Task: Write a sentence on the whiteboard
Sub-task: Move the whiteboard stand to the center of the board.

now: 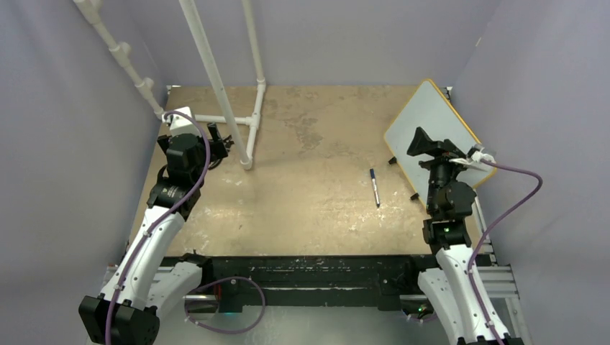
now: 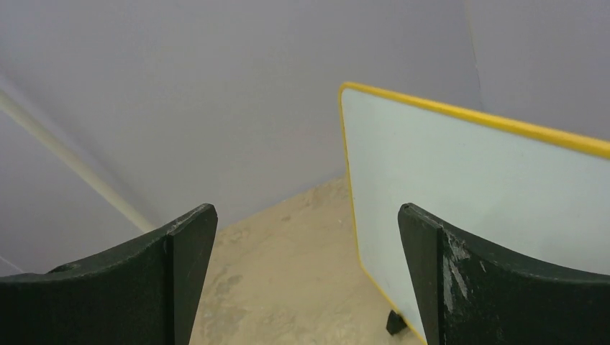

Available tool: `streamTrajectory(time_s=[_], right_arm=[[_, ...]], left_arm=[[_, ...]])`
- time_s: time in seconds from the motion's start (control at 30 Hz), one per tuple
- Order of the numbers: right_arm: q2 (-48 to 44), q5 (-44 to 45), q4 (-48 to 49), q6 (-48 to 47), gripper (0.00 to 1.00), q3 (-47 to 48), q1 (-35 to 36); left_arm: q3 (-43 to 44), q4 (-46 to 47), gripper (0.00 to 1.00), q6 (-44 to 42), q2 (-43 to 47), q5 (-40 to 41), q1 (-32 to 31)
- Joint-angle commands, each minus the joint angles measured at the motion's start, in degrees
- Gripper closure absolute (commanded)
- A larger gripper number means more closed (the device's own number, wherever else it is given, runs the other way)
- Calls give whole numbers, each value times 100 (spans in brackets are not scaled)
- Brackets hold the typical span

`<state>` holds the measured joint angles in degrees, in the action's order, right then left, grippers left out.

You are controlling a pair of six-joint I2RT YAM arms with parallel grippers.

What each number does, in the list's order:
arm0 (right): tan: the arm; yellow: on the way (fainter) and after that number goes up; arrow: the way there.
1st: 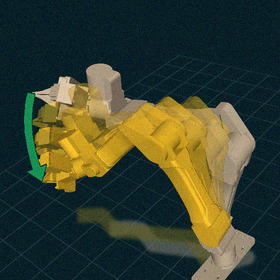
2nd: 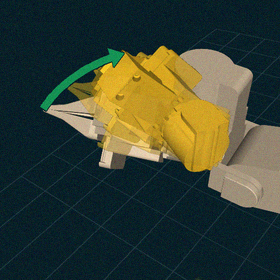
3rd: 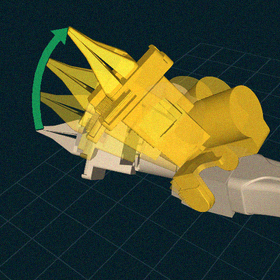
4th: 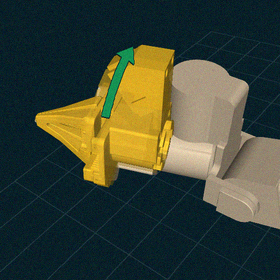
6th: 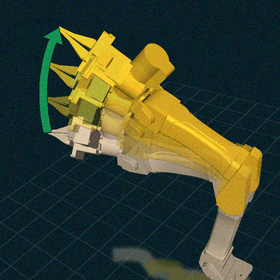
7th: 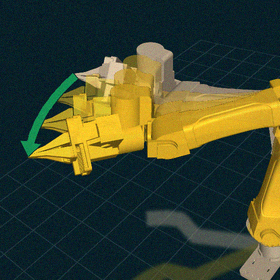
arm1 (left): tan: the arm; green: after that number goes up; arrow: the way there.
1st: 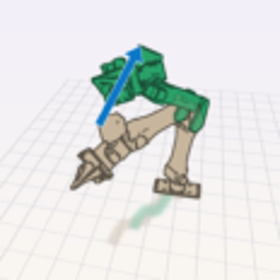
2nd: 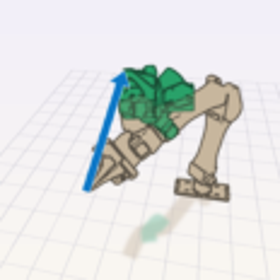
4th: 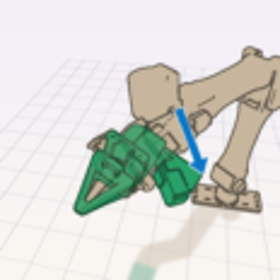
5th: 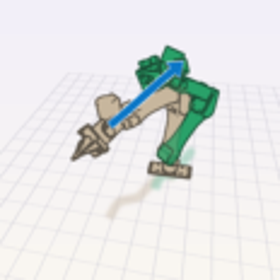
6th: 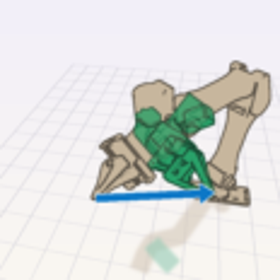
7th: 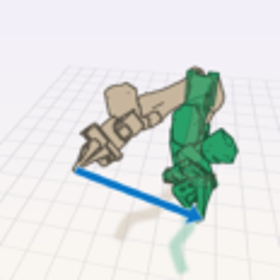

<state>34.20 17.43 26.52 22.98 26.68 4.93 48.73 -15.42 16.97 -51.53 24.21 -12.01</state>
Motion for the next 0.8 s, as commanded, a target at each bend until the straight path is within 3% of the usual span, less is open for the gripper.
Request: streamTrajectory(time_s=[0.0,0.2,0.33,0.53,0.77], right_arm=[[-129,-100,-1110,294,1,176,1],[214,-849,-1714,758,5,33,14],[816,-881,-1598,1059,10,-119,18],[1724,-419,-1376,1758,17,-81,271],[2692,1112,-991,2845,19,-21,1065]], left_arm=[[193,101,1,107,21,-62,23],[166,116,1,175,38,5,18],[149,57,1,159,20,-73,23],[64,4,1,98,-23,-212,22],[62,21,1,102,-58,-320,23]])
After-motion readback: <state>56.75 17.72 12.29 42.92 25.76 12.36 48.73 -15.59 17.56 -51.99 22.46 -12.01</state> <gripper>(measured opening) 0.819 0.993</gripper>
